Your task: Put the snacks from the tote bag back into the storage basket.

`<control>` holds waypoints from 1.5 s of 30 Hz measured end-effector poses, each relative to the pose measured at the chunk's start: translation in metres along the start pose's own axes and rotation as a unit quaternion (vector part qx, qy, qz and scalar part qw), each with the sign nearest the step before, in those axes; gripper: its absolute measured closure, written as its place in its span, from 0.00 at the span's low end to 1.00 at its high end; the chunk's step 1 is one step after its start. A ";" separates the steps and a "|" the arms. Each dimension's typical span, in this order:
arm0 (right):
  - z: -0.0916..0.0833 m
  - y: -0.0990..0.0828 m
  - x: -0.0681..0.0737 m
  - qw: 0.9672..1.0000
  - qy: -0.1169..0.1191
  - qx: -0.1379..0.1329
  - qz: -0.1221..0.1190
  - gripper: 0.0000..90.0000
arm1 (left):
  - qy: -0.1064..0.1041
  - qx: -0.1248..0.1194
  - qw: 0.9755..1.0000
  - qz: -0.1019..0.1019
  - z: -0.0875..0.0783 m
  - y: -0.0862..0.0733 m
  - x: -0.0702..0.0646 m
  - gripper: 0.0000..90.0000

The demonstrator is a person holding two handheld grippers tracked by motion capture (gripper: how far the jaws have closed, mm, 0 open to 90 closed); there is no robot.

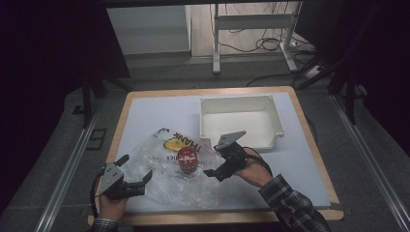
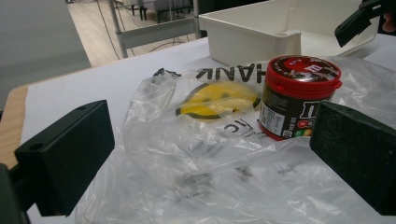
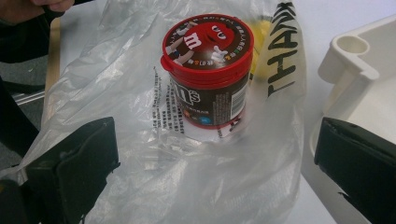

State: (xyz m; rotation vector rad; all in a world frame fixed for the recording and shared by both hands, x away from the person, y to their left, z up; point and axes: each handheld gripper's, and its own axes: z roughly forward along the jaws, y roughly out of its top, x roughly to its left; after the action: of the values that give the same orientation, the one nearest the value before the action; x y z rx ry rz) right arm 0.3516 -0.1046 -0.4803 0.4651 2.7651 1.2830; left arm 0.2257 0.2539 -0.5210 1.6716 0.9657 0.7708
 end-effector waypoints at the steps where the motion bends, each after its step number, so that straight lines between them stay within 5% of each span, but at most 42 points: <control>1: 0.001 0.001 0.000 1.000 0.000 0.001 -0.001 0.00 | 0.000 0.000 1.000 0.000 0.000 0.000 0.000 0.00; 25: 0.032 0.015 0.002 0.999 0.006 0.048 -0.009 0.00 | 0.000 0.000 1.000 0.001 0.000 0.000 0.000 0.00; 45: 0.057 0.028 0.002 0.995 0.009 0.102 -0.016 0.00 | -0.002 0.002 1.000 0.003 0.001 0.000 0.000 0.00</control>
State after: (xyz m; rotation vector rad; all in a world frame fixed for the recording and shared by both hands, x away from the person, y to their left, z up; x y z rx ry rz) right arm 0.3667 -0.0449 -0.4958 0.4218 2.9192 1.0078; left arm 0.2260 0.2532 -0.5211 1.6792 0.9596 0.7694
